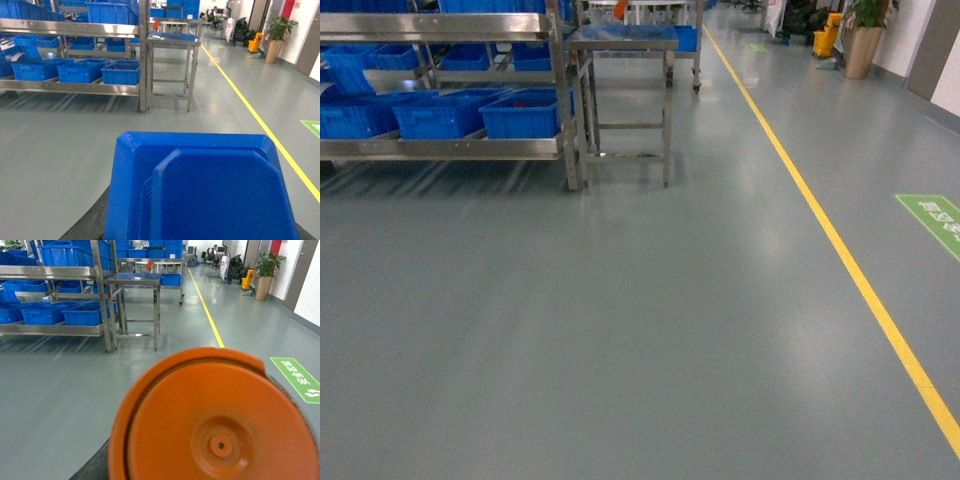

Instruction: Sort blue parts and orange caps into right shelf containers

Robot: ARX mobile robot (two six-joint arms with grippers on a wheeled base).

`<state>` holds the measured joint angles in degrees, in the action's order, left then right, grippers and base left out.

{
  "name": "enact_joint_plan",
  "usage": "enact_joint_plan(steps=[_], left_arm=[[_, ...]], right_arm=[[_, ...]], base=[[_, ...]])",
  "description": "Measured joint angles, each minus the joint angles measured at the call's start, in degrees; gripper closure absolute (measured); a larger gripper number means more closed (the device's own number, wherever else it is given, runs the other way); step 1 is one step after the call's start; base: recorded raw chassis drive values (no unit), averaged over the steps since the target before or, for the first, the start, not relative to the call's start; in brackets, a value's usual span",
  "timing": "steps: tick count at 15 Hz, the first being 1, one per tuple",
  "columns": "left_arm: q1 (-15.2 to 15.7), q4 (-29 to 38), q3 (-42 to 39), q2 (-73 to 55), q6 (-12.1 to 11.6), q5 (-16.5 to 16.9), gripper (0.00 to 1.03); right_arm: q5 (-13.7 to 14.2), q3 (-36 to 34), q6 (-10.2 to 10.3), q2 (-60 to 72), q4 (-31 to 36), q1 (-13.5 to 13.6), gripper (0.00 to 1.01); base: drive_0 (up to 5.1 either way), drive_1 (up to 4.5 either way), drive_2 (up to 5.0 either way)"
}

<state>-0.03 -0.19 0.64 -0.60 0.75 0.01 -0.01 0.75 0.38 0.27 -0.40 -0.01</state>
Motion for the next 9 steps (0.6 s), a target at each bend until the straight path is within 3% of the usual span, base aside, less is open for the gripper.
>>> enact_joint_plan(steps=[9], left_arm=[[0.02,-0.22,0.00,0.00,0.00,-0.07,0.61]], right_arm=[[0.00,0.00,0.00,0.00,0.09,0.00,0.56]], base=[[0.0,4.27,-4.3]])
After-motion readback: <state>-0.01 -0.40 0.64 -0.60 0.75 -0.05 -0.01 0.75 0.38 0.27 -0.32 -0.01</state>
